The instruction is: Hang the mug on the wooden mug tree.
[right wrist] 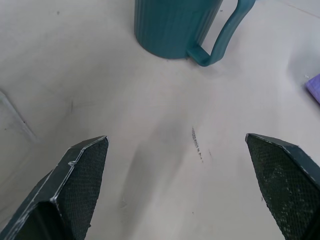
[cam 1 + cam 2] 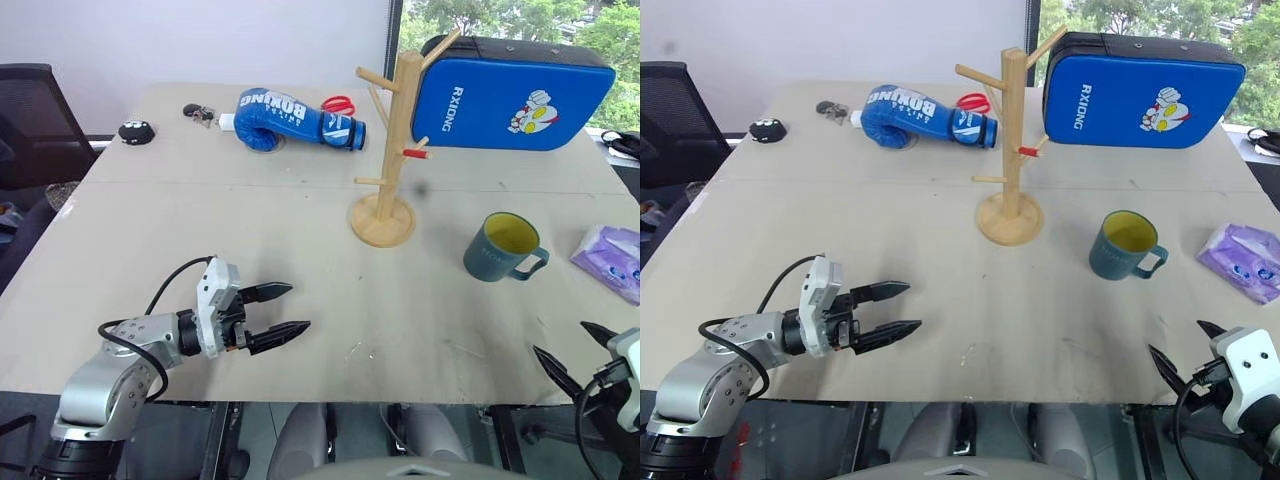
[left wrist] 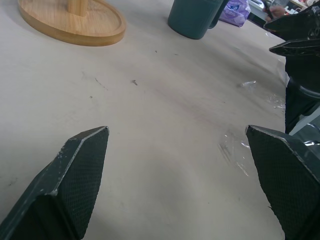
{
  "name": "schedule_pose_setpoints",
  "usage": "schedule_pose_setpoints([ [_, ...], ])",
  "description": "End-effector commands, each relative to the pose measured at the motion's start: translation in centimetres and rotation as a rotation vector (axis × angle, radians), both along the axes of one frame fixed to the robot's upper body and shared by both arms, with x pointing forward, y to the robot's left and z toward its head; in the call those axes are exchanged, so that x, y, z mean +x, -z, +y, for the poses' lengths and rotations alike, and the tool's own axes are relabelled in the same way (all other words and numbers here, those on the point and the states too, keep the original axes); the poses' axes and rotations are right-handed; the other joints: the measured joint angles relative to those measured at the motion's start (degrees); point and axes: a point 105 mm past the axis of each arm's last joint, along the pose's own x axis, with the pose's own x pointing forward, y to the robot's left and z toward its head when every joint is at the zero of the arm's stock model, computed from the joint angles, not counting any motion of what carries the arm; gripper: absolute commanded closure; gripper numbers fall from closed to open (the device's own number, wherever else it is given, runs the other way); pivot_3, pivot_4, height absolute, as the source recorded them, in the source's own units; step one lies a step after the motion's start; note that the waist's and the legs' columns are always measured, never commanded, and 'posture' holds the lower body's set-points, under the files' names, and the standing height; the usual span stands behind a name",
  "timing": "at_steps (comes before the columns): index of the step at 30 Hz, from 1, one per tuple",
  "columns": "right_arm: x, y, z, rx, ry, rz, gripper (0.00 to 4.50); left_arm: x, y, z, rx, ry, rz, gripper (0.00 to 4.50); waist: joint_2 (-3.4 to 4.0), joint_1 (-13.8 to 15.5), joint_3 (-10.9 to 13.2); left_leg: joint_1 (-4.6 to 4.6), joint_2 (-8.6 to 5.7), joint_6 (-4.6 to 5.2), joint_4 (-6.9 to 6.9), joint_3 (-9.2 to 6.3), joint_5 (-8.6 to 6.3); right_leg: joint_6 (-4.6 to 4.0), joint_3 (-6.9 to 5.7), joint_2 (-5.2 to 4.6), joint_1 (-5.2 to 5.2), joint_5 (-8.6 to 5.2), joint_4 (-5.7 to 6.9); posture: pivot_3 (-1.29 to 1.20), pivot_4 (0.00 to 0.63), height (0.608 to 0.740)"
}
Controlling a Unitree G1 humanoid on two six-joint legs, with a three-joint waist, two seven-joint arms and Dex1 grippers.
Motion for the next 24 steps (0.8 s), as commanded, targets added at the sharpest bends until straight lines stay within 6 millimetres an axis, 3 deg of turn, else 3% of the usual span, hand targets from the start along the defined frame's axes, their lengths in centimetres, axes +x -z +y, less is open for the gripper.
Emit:
schedule_pose_setpoints([
  [1, 1.1, -1.1, 0.5, 0.008, 0.052, -0.091, 0.05, 0.1, -2.1, -0.9, -0.023, 0.053, -0.078, 0.0, 0.0, 0.04, 0.0, 0.0, 0.0, 0.0, 0.0, 0.0, 0.0, 0.0, -0.01, 0.0, 0.0, 0.0, 0.0, 0.0, 0.15, 0.74],
  [4, 2.5, -1.7, 0.9, 0.036, 0.184, -0.153, 0.05, -0.3, -4.1, -2.6, -0.07, 0.187, -0.133, 0.0, -0.06, 0.3, 0.03, -0.01, 0.04, -0.01, 0.05, -0.08, 0.01, 0.02, -0.07, 0.06, -0.01, -0.01, 0.01, 0.0, 0.15, 0.74],
  [14, 6.2, -0.4, 1.4, 0.122, 0.409, -0.213, 0.05, -1.3, -5.7, -4.7, -0.093, 0.336, -0.194, 0.0, 0.22, 0.34, -0.05, -0.06, -0.03, -0.02, 0.0, 0.06, 0.02, -0.1, -0.06, 0.38, -0.08, 0.06, 0.02, 0.0, 0.15, 0.74],
  [17, 7.4, 0.1, 2.2, 0.145, 0.414, -0.221, 0.87, -1.6, -5.7, -4.7, -0.09, 0.332, -0.202, 0.0, 0.23, 0.35, -0.04, -0.05, -0.03, -0.02, -0.01, 0.06, 0.02, -0.1, -0.05, 0.42, -0.08, 0.06, 0.02, 0.0, 0.15, 0.74],
  [19, 7.8, 0.5, 2.2, 0.133, 0.428, -0.218, 1.82, -1.7, -5.6, -4.7, -0.088, 0.327, -0.205, 0.0, 0.24, 0.34, -0.03, -0.06, -0.03, -0.02, -0.01, 0.08, 0.02, -0.1, -0.03, 0.43, -0.08, 0.05, 0.02, 0.0, 0.15, 0.74],
  [24, 8.8, 0.5, 1.7, 0.138, 0.449, -0.24, 1.82, -2.1, -5.6, -4.6, -0.083, 0.305, -0.219, 0.0, 0.24, 0.23, -0.03, -0.03, -0.02, -0.02, -0.01, 0.1, 0.02, -0.09, 0.01, 0.44, -0.08, 0.05, 0.03, 0.0, 0.15, 0.74],
])
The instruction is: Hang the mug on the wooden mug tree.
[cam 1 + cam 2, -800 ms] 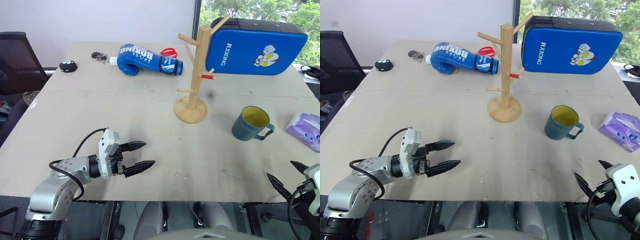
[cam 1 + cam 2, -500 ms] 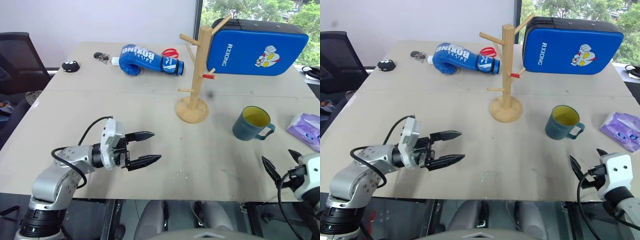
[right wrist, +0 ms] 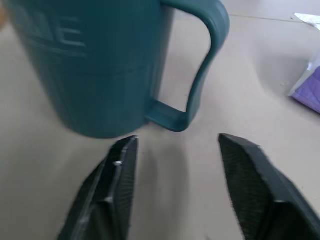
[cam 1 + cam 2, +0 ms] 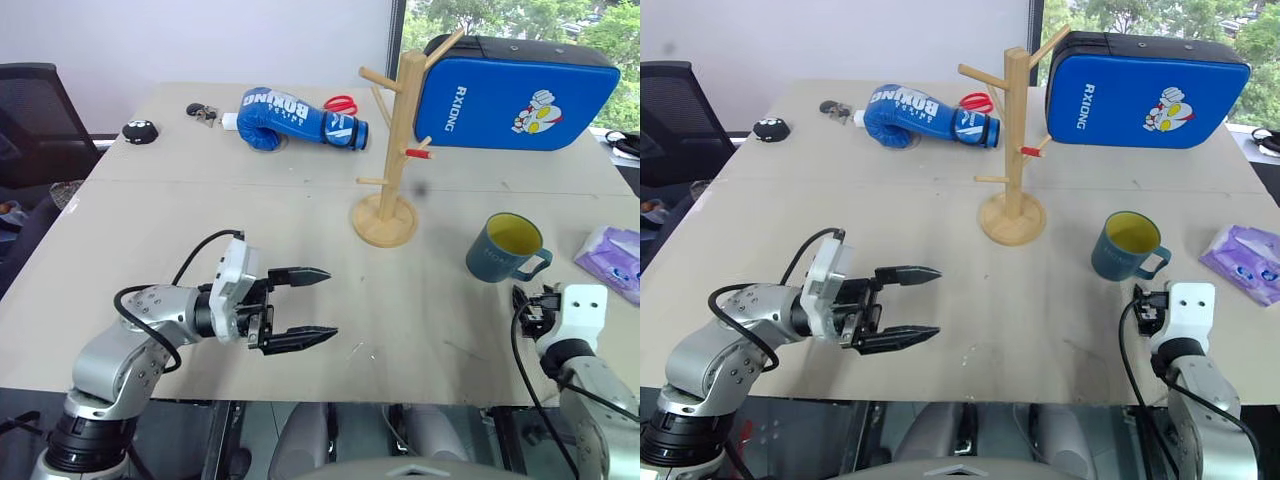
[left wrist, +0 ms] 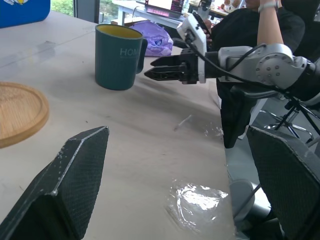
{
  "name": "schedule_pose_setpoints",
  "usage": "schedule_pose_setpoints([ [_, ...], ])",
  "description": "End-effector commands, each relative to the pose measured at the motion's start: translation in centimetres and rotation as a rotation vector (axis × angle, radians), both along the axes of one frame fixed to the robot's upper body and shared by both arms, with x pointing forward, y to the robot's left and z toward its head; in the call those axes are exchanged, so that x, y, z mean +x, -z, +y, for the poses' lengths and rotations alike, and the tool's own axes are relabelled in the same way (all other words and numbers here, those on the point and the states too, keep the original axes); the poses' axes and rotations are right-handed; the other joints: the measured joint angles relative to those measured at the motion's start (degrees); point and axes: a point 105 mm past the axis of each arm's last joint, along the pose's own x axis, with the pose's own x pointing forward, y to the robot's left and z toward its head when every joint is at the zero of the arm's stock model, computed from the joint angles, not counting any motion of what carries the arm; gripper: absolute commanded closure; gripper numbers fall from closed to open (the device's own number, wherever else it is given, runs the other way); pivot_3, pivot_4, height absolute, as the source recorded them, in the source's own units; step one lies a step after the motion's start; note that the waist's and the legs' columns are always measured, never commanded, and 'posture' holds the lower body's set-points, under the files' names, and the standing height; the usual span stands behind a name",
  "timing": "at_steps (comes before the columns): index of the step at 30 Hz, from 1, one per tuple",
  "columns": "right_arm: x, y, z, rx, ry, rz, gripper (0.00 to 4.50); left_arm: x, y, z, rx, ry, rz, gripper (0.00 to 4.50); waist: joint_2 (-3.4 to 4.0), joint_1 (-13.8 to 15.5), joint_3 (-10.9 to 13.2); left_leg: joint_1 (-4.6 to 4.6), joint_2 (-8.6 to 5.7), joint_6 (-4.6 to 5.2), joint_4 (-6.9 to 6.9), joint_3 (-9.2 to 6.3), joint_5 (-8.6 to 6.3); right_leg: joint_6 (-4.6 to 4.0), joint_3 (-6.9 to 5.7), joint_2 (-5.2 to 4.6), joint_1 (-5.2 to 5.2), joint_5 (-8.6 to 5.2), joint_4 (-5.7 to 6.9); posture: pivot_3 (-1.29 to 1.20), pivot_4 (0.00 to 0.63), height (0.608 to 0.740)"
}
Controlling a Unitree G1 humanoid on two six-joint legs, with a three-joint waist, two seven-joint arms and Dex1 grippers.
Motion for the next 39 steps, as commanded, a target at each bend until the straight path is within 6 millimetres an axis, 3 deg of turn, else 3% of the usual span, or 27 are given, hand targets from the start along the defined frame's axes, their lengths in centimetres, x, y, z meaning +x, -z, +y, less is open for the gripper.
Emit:
schedule_pose_setpoints([
  [1, 0.6, -1.4, -0.7, -0.021, 0.031, -0.067, 1.82, -0.7, -1.0, -0.3, -0.013, 0.008, -0.064, 0.0, 0.0, -0.01, 0.0, 0.0, 0.0, 0.0, 0.0, -0.01, 0.0, 0.0, -0.01, 0.01, 0.0, 0.0, 0.0, 0.0, 0.15, 0.74],
  [13, 2.1, -2.5, -1.3, 0.017, 0.037, -0.092, 1.82, -1.3, -0.9, 0.1, -0.021, -0.017, -0.074, 0.0, 0.0, -0.59, 0.0, 0.01, 0.01, 0.0, -0.01, 0.0, 0.0, -0.01, 0.01, 0.04, 0.0, 0.0, 0.01, 0.0, 0.15, 0.74],
  [16, 2.7, -1.9, -1.2, 0.012, 0.028, -0.064, 2.56, -1.5, -0.9, 0.2, -0.025, -0.018, -0.074, 0.0, 0.0, -0.9, 0.0, 0.01, 0.01, 0.0, 0.0, 0.02, 0.0, 0.0, 0.05, 0.04, 0.0, 0.01, 0.01, 0.0, 0.15, 0.74],
  [20, 3.7, -1.9, -1.1, 0.006, -0.002, -0.068, 4.36, -1.9, -0.9, 0.4, -0.033, -0.021, -0.07, 0.0, 0.01, -1.19, 0.0, 0.02, 0.01, 0.0, -0.01, 0.03, 0.0, -0.01, 0.07, 0.05, 0.0, 0.01, 0.01, 0.0, 0.15, 0.74],
  [23, 4.0, -2.5, -1.2, -0.004, -0.035, -0.082, 4.45, -2.0, -1.0, 0.6, -0.053, -0.027, -0.073, 0.0, 0.01, -1.2, 0.0, 0.02, 0.01, 0.0, -0.02, 0.03, 0.0, -0.01, 0.07, 0.06, 0.0, 0.01, 0.01, 0.0, 0.15, 0.74],
  [26, 4.2, -5.0, -0.2, -0.035, -0.176, -0.15, 4.45, -1.4, -1.7, 1.1, -0.115, -0.071, -0.109, 0.0, 0.03, -1.11, 0.02, 0.01, 0.01, 0.01, -0.01, 0.05, 0.0, -0.01, 0.08, 0.05, 0.0, 0.01, 0.01, 0.0, 0.15, 0.74],
  [32, 5.2, -10.9, 4.0, -0.134, -0.528, -0.233, 4.45, 0.3, -2.9, 4.0, -0.299, -0.242, -0.167, 0.0, 0.09, -1.59, 0.09, 0.12, 0.04, 0.02, 0.0, 0.17, 0.0, 0.02, 0.19, 0.13, 0.01, 0.02, 0.04, 0.0, 0.15, 0.74],
  [39, 6.8, -15.3, 7.3, -0.242, -0.724, -0.224, 4.45, 0.6, -3.4, 6.4, -0.362, -0.323, -0.17, 0.0, 0.0, -0.96, 0.07, -0.02, 0.04, 0.02, -0.03, 0.01, 0.0, -0.02, 0.03, 0.13, -0.02, 0.02, 0.0, 0.0, 0.15, 0.74],
])
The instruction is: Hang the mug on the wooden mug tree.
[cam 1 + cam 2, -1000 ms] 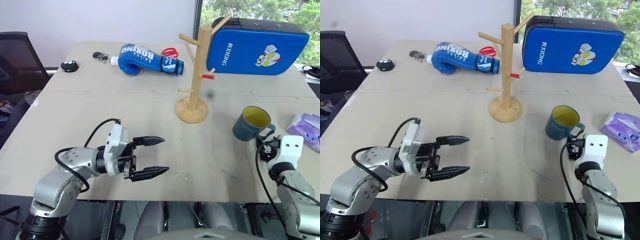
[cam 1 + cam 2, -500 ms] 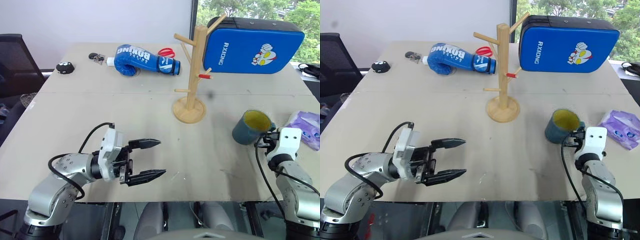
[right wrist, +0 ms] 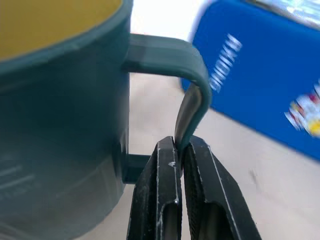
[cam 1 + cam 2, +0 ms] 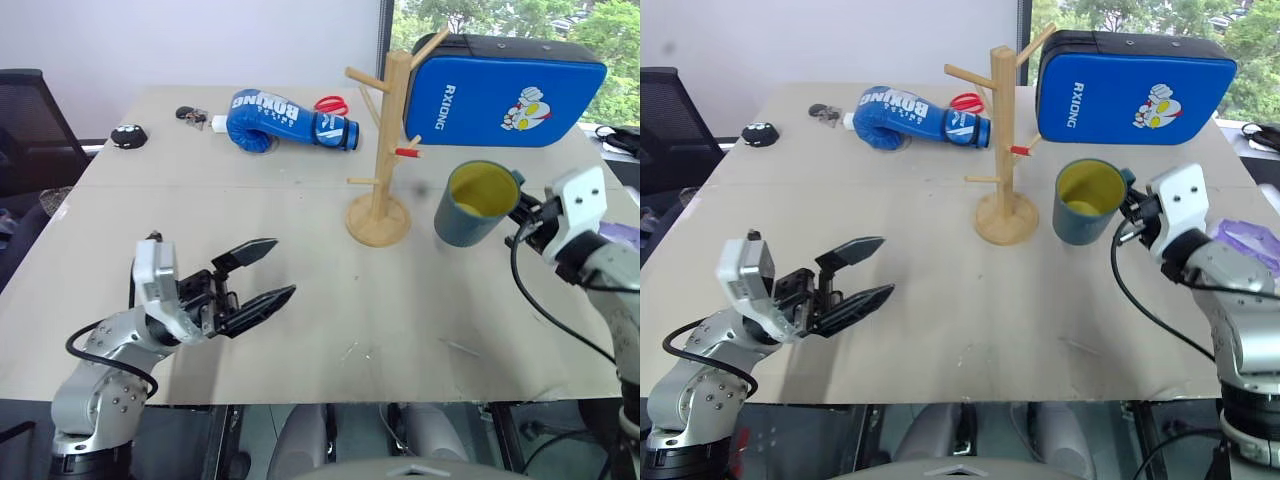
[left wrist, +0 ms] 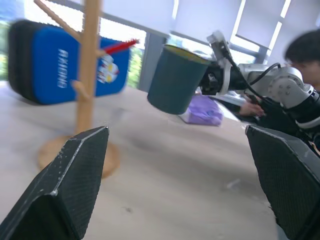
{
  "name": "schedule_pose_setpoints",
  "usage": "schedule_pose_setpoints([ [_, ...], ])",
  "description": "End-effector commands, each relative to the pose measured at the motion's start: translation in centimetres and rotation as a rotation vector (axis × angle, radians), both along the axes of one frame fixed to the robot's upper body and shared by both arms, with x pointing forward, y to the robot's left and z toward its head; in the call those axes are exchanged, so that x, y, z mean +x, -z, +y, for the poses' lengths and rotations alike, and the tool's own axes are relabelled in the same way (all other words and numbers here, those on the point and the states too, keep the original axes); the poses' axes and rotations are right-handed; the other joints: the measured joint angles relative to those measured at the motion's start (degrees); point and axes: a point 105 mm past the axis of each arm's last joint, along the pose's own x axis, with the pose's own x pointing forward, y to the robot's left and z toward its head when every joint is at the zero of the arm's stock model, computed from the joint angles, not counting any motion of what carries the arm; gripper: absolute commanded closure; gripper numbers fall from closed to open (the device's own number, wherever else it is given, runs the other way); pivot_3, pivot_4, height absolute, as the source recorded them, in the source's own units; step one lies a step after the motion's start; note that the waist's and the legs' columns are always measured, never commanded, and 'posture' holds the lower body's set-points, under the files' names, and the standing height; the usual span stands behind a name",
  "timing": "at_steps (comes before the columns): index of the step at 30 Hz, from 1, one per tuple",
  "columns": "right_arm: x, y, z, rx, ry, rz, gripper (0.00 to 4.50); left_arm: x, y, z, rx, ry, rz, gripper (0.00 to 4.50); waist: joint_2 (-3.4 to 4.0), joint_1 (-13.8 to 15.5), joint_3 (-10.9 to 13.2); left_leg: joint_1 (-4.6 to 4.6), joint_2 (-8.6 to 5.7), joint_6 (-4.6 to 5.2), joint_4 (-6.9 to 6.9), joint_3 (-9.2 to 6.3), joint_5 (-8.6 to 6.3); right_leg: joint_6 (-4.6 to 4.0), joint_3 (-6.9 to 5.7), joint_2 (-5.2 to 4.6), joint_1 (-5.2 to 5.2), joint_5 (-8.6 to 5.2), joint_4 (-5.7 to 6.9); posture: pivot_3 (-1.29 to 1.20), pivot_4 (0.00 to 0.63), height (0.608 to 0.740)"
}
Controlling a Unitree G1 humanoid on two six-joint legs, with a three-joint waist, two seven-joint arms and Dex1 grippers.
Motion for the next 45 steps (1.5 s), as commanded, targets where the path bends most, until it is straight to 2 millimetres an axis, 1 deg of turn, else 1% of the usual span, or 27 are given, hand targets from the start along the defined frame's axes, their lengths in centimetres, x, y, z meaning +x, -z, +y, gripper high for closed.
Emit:
schedule_pose_setpoints([
  [1, -0.2, -2.2, 1.9, -0.047, -0.107, -0.033, 4.45, -0.5, -0.9, 0.9, -0.025, -0.014, -0.045, 0.0, -0.01, -0.02, 0.01, -0.05, 0.0, 0.0, 0.0, 0.01, 0.0, 0.0, 0.01, -0.01, -0.03, 0.0, -0.02, 0.0, 0.15, 0.74],
  [6, -0.6, -4.0, 4.5, -0.122, -0.255, -0.016, 4.45, -0.9, -0.7, 1.5, -0.033, -0.054, -0.043, 0.0, -0.12, 0.15, 0.02, -0.16, -0.02, 0.05, -0.01, 0.05, -0.03, 0.01, 0.0, -0.08, -0.14, 0.0, -0.06, 0.0, 0.15, 0.74],
  [10, -0.2, -4.8, 5.6, -0.163, -0.288, -0.009, 4.45, -1.2, -0.6, 1.6, -0.037, -0.077, -0.042, 0.0, -0.06, -0.28, 0.09, -0.18, -0.01, 0.05, -0.01, 0.15, -0.03, 0.01, 0.07, -0.11, -0.2, 0.0, -0.04, 0.0, 0.15, 0.74],
  [14, 1.6, -5.1, 6.3, -0.213, -0.245, -0.02, 4.45, -1.2, -0.7, 1.6, -0.043, -0.086, -0.037, 0.0, -0.1, -0.3, 0.07, -0.12, 0.0, 0.05, 0.01, 0.15, -0.03, 0.0, 0.07, -0.1, -0.21, 0.01, 0.01, 0.0, 0.15, 0.74],
  [16, 2.3, -5.2, 6.8, -0.212, -0.239, -0.016, 4.45, -1.2, -0.7, 1.6, -0.048, -0.089, -0.034, 0.0, -0.1, -0.27, 0.07, -0.12, 0.0, 0.05, 0.01, 0.16, -0.03, -0.01, 0.07, -0.1, -0.21, 0.01, 0.02, 0.0, 0.15, 0.74],
  [18, 3.3, -4.7, 7.6, -0.204, -0.235, 0.023, 4.45, -1.2, -0.8, 1.6, -0.05, -0.091, -0.034, 0.0, -0.1, -0.27, 0.07, -0.13, 0.0, 0.04, 0.01, 0.18, -0.03, -0.01, 0.09, -0.11, -0.23, 0.01, 0.02, 0.0, 0.15, 0.74],
  [21, 4.6, -3.4, 7.6, -0.242, -0.203, 0.05, 3.65, -1.3, -0.9, 1.4, -0.052, -0.089, -0.033, 0.0, -0.11, -0.24, 0.07, -0.16, 0.01, 0.04, 0.01, 0.21, -0.02, 0.0, 0.1, -0.1, -0.25, 0.02, 0.01, 0.0, 0.15, 0.74],
  [22, 4.7, -3.3, 7.3, -0.25, -0.189, 0.046, 3.28, -1.3, -1.0, 1.3, -0.052, -0.083, -0.032, 0.0, -0.11, -0.06, 0.07, -0.17, 0.0, 0.04, 0.0, 0.21, -0.02, 0.0, 0.09, -0.11, -0.25, 0.02, 0.01, 0.0, 0.15, 0.74],
  [23, 4.6, -3.4, 7.1, -0.252, -0.186, 0.034, 2.64, -1.3, -1.1, 1.1, -0.051, -0.079, -0.03, 0.0, -0.11, 0.02, 0.08, -0.22, -0.01, 0.04, 0.01, 0.18, -0.02, 0.0, 0.05, -0.14, -0.26, 0.02, 0.0, 0.0, 0.15, 0.74],
  [24, 4.1, -3.7, 7.0, -0.227, -0.203, 0.03, 2.32, -1.3, -1.2, 1.0, -0.051, -0.076, -0.025, 0.0, -0.11, 0.07, 0.07, -0.26, -0.02, 0.03, 0.01, 0.18, -0.02, 0.0, 0.05, -0.15, -0.28, 0.02, 0.0, 0.0, 0.15, 0.74],
  [25, 3.5, -4.0, 6.7, -0.204, -0.218, 0.029, 1.85, -1.3, -1.3, 0.7, -0.048, -0.07, -0.015, 0.0, -0.13, 0.13, 0.07, -0.3, -0.03, 0.03, 0.0, 0.17, -0.02, 0.0, 0.04, -0.16, -0.3, 0.02, -0.02, 0.0, 0.15, 0.74],
  [28, 1.3, -4.5, 6.0, -0.163, -0.289, -0.007, 1.85, -1.0, -0.9, -0.2, -0.025, -0.062, 0.03, 0.0, -0.12, 0.13, 0.07, -0.35, -0.02, 0.03, -0.03, 0.15, -0.03, 0.21, 0.01, -0.19, -0.31, 0.13, -0.06, 0.0, 0.15, 0.74],
  [30, -0.1, -4.3, 5.3, -0.14, -0.32, -0.007, 1.85, -0.9, -0.6, -0.8, -0.005, -0.057, 0.051, 0.0, -0.13, 0.23, 0.07, -0.35, -0.03, 0.05, -0.04, 0.11, -0.04, 0.23, -0.02, -0.2, -0.31, 0.14, -0.08, 0.0, 0.15, 0.74],
  [33, -2.5, -3.3, 3.4, -0.127, -0.318, 0.007, 1.85, -0.4, 0.6, -1.3, 0.067, -0.086, 0.096, 0.0, -0.16, 0.16, 0.06, -0.31, -0.03, 0.07, -0.04, 0.12, -0.06, 0.23, -0.01, -0.18, -0.29, 0.14, -0.05, 0.0, 0.15, 0.74],
  [35, -4.3, -1.7, 1.7, -0.078, -0.294, 0.059, 1.85, -0.2, 1.5, -1.0, 0.119, -0.108, 0.126, 0.0, -0.16, 0.27, 0.05, -0.24, -0.03, 0.07, -0.04, 0.08, -0.06, 0.23, -0.03, -0.16, -0.22, 0.13, -0.03, 0.0, 0.15, 0.74],
  [36, -5.0, -0.8, 1.1, -0.069, -0.282, 0.093, 1.23, -0.1, 1.8, -0.9, 0.136, -0.113, 0.136, 0.0, -0.16, 0.24, 0.06, -0.22, -0.02, 0.07, -0.06, 0.02, -0.06, 0.09, -0.05, -0.13, -0.19, 0.05, -0.04, 0.0, 0.15, 0.74],
  [37, -6.0, 0.6, 0.7, -0.066, -0.277, 0.135, 0.94, -0.1, 2.1, -0.8, 0.155, -0.118, 0.142, 0.0, -0.14, 0.08, 0.07, -0.19, -0.01, 0.07, -0.05, 0.04, -0.06, 0.06, -0.04, -0.12, -0.17, 0.03, -0.03, 0.0, 0.15, 0.74],
  [39, -7.6, 3.0, -0.2, -0.049, -0.233, 0.2, 0.09, 0.0, 2.7, -0.6, 0.19, -0.131, 0.157, 0.0, -0.2, 0.23, 0.03, -0.17, -0.01, 0.07, -0.06, 0.08, -0.06, 0.04, 0.01, -0.11, -0.17, 0.01, -0.04, 0.0, 0.15, 0.74],
  [41, -8.7, 4.7, -1.4, -0.032, -0.153, 0.23, 0.04, 0.0, 3.3, -0.3, 0.227, -0.137, 0.18, 0.0, -0.16, 0.13, 0.05, -0.07, 0.01, 0.07, -0.05, 0.0, -0.06, 0.04, -0.02, -0.08, -0.04, -0.01, -0.04, 0.0, 0.15, 0.74],
  [42, -9.0, 5.3, -1.9, -0.027, -0.107, 0.225, 0.04, -0.1, 3.5, -0.2, 0.242, -0.136, 0.188, 0.0, -0.14, -0.08, 0.06, -0.05, 0.01, 0.06, -0.04, 0.03, -0.05, 0.04, 0.0, -0.07, -0.04, -0.01, -0.03, 0.0, 0.15, 0.74],
  [45, -10.1, 6.8, -2.5, 0.01, -0.045, 0.247, 0.04, -0.2, 4.1, 0.1, 0.279, -0.123, 0.215, 0.0, -0.17, -0.32, 0.04, 0.07, 0.04, 0.06, 0.05, 0.16, -0.04, 0.24, 0.11, -0.07, -0.01, -0.11, 0.01, 0.0, 0.15, 0.74],
])
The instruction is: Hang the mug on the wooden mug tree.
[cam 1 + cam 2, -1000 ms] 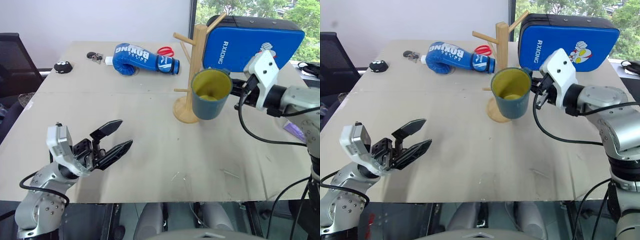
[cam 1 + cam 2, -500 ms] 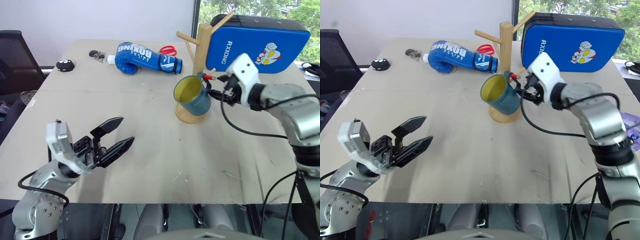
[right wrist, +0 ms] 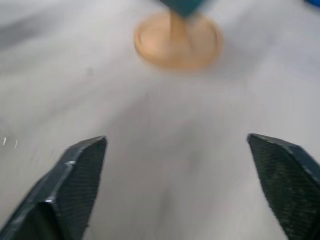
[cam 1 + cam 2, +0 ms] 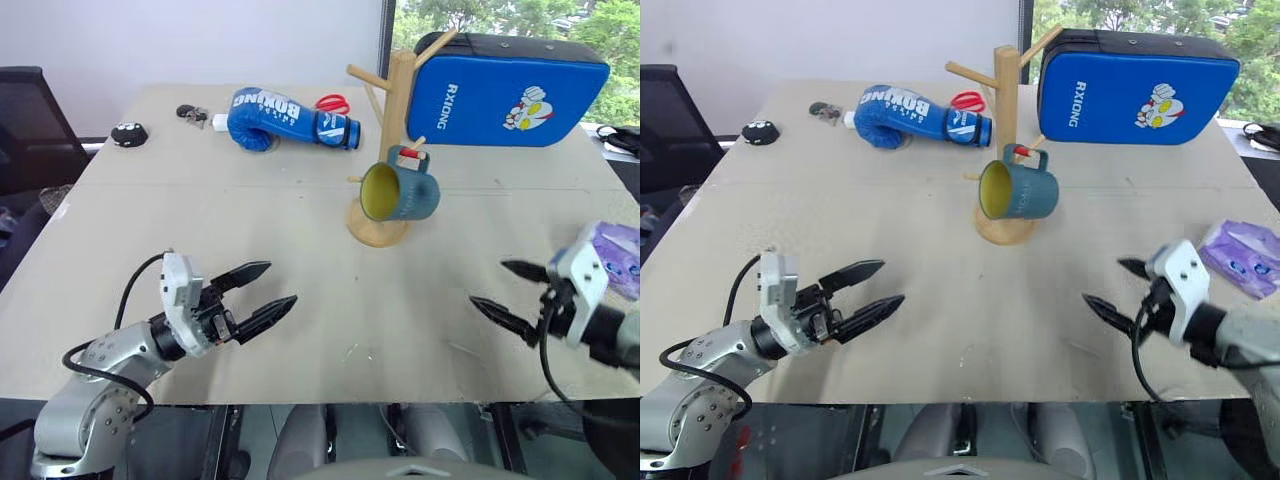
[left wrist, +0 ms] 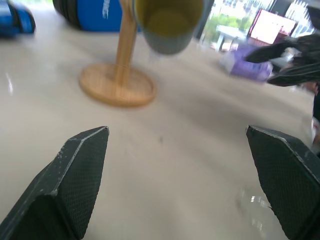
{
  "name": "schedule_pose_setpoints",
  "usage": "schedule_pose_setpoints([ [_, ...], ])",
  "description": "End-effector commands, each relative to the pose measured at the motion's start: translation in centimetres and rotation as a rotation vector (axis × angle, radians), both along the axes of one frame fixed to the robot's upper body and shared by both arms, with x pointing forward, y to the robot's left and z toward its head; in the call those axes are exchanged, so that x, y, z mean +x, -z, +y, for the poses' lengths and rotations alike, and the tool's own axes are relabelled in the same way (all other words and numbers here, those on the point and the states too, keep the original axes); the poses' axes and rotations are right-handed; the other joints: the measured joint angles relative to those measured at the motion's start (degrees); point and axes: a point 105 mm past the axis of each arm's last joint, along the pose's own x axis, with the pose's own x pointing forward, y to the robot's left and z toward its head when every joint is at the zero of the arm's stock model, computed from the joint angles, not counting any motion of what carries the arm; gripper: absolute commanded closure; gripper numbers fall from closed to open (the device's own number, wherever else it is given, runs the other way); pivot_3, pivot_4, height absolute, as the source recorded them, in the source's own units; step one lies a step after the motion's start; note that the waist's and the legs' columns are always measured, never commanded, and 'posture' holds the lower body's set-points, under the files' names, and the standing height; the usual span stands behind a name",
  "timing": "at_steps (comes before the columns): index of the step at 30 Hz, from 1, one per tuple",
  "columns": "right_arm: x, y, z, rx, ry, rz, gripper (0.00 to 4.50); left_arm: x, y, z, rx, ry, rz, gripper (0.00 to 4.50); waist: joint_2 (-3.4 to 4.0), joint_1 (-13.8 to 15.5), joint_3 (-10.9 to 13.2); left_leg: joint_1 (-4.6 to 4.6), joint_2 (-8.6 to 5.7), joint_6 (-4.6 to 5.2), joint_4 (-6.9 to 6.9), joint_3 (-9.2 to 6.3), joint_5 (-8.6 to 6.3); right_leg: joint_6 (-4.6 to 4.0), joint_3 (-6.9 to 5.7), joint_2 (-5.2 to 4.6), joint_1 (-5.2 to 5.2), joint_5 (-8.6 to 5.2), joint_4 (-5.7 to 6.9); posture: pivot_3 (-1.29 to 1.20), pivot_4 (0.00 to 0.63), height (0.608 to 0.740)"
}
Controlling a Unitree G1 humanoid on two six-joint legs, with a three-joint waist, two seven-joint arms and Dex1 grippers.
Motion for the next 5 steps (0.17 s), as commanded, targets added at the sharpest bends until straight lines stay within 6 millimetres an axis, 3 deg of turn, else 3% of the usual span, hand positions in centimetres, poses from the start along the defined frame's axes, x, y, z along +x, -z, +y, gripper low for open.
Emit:
schedule_pose_setpoints([
  [1, -0.8, -0.5, -0.4, -0.012, 0.063, -0.084, 0.04, -0.3, 0.5, 0.4, 0.055, 0.022, 0.012, 0.0, -0.03, 0.05, -0.02, 0.07, 0.0, 0.0, 0.0, 0.03, 0.0, 0.03, 0.02, -0.01, 0.04, -0.01, 0.0, 0.0, 0.15, 0.74],
  [5, -0.7, 0.9, -0.8, -0.017, 0.128, -0.094, 0.04, 0.1, 1.8, 0.5, 0.105, 0.025, 0.032, 0.0, -0.02, 0.07, -0.02, 0.24, 0.02, 0.0, 0.0, 0.09, 0.0, 0.04, 0.05, -0.1, 0.13, -0.03, 0.0, 0.0, 0.15, 0.74],
])
